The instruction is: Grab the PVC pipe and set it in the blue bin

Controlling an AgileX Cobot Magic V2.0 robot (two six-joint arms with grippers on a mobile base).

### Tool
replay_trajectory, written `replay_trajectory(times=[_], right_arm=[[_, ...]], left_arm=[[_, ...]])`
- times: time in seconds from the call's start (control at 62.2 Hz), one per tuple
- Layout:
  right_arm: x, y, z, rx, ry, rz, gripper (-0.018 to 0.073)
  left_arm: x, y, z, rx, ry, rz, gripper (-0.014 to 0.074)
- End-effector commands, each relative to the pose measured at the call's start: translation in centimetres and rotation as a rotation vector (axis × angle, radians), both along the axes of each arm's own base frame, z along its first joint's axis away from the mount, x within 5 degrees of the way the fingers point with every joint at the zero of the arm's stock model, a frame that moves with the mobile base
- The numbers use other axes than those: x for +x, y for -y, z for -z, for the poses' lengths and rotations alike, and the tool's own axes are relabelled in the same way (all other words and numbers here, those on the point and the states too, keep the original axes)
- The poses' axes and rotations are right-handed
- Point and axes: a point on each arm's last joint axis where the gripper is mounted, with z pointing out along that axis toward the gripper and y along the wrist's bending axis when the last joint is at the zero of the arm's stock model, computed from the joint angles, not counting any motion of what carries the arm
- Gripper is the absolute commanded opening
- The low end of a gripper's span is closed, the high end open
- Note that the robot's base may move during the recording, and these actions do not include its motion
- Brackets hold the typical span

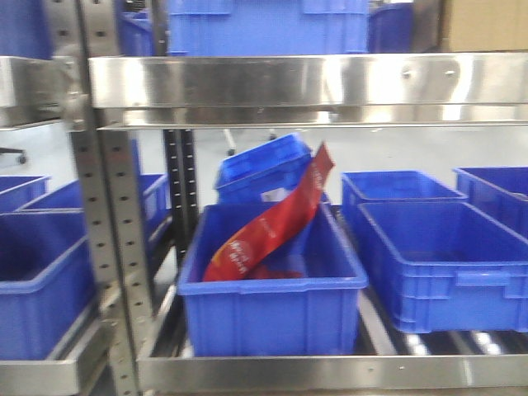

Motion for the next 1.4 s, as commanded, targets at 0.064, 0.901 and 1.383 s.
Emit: replay_trajectory(times=[0.064,0.901,1.383], right_arm=[[-0.13,0.05,-0.25,0.003,0.029,0.003,-0.0169],[-0.13,0.05,-0.25,0.003,0.029,0.003,-0.0169],[-0.13,0.05,-0.25,0.003,0.029,0.003,-0.0169]], left_arm=[[-0.13,-0.01,-0.36,-0.010,0.035,0.002,-0.0111],[-0.13,-0.01,-0.36,-0.010,0.035,0.002,-0.0111],[-0.13,-0.01,-0.36,-0.010,0.035,0.002,-0.0111]])
